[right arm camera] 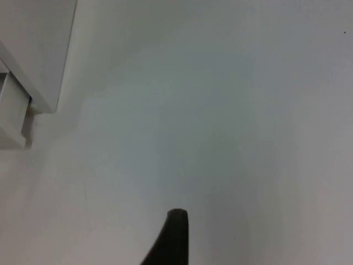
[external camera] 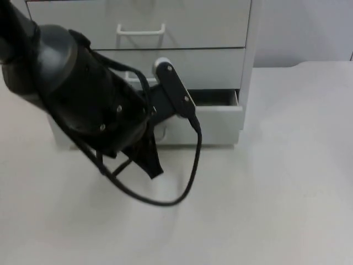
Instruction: Open the drawer with the left hand, place the block into the drawer with the right hand, then close the drawer with the left hand.
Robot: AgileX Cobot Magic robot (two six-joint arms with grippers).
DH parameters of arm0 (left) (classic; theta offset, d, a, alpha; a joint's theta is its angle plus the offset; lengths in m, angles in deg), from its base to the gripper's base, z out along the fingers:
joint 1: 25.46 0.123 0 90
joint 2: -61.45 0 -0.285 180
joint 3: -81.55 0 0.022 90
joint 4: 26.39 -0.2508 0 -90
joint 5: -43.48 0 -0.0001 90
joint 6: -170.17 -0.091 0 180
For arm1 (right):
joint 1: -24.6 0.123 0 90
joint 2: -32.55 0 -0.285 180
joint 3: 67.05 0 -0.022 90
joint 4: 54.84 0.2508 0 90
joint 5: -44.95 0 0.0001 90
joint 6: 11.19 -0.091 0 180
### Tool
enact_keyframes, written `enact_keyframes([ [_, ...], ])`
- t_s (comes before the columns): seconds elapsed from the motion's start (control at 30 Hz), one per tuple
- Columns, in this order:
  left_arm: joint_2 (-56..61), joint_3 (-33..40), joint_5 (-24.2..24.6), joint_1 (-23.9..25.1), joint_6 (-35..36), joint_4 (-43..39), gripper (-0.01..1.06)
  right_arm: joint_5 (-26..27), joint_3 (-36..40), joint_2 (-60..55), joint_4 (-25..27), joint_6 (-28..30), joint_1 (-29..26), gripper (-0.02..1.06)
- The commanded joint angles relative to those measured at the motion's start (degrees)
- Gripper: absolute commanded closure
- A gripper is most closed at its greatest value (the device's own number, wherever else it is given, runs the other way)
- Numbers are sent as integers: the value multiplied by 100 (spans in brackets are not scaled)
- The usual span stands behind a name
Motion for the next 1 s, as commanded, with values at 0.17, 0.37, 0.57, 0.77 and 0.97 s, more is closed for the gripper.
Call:
enact_keyframes([
  [0.17,-178,-632,56,524,-99,-84,105,149,14,33,-14,23,-31,24],
  [0.37,-246,-822,53,748,-99,-84,105,173,14,33,-14,23,-31,24],
  [0.57,-202,-604,42,567,-138,-84,105,174,14,33,-27,23,-31,24],
  [0.77,198,201,-7,24,-161,377,105,184,14,33,-38,23,-31,24],
  [0.97,959,1025,-18,-664,-161,1175,105,184,14,33,-38,23,-31,24],
])
